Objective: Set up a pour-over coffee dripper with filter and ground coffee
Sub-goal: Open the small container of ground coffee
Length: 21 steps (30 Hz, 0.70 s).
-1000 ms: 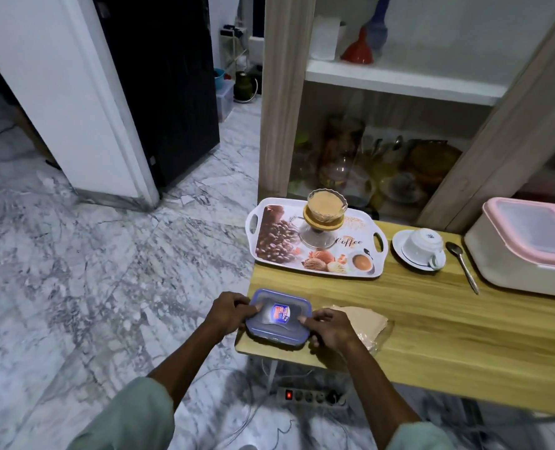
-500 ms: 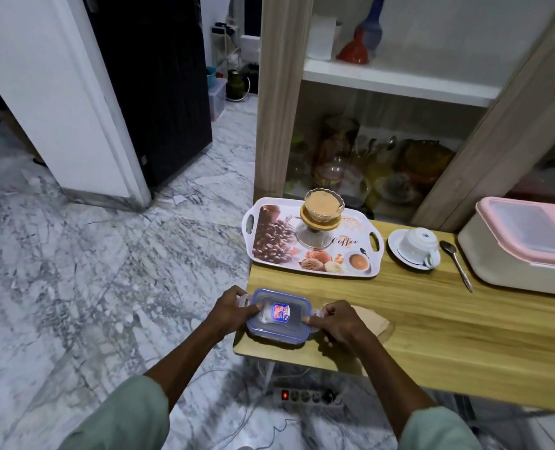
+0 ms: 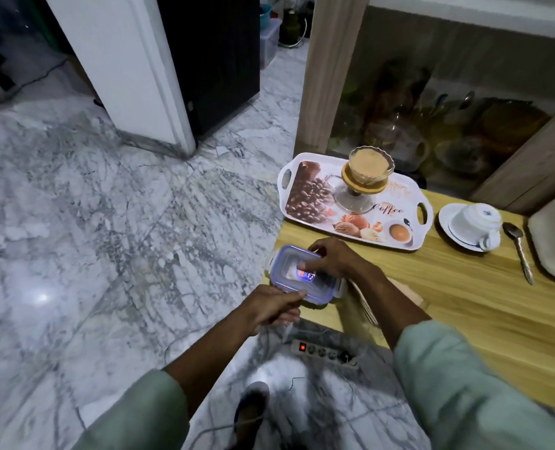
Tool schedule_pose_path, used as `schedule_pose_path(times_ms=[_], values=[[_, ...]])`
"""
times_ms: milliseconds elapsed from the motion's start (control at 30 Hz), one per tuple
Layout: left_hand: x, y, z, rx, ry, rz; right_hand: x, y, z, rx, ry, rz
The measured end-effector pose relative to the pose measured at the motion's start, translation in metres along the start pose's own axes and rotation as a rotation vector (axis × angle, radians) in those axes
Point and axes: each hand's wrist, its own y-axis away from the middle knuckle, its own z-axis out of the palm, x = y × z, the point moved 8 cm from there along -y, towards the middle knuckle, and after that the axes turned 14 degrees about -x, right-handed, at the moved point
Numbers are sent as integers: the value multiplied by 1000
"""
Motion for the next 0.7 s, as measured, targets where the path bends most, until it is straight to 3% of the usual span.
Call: schedule_pose_path(times_ms=[100,300,700], values=[[-10,-5,10,101,163,84,1,-5,0,-73,-23,-37],[-15,-9,20,171,267,240,7,-25,-1,-249,56,-31],[-13,-7,22,88,293,267,18,-52,5,-539,142,71]])
